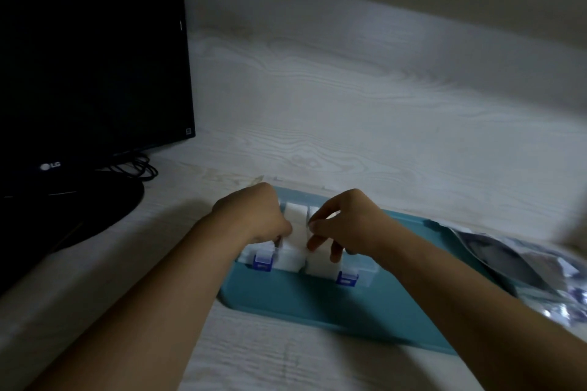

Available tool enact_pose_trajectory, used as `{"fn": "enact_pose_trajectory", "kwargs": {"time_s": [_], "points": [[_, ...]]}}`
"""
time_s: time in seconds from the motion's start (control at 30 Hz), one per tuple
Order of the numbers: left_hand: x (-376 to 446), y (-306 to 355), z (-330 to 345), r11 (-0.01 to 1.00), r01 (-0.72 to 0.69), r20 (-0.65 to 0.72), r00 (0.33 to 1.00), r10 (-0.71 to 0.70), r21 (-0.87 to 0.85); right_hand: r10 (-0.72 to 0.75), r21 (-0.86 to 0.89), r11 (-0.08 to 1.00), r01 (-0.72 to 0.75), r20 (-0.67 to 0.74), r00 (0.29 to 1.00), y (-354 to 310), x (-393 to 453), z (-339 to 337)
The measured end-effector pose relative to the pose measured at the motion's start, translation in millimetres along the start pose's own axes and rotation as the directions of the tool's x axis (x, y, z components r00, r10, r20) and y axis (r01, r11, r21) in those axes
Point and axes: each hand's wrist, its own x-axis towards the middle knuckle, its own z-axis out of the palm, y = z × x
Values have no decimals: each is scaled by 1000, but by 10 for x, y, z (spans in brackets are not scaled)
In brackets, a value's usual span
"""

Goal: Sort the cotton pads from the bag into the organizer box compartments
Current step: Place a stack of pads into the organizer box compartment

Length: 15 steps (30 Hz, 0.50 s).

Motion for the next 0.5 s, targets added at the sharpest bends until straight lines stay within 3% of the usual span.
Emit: {"fn": "enact_pose_trajectory", "kwargs": {"time_s": [0.5], "points": [[-22, -3, 3, 1000, 11, 28, 1000, -10, -20, 45, -102, 994, -40, 47, 998, -66, 25, 83]]}}
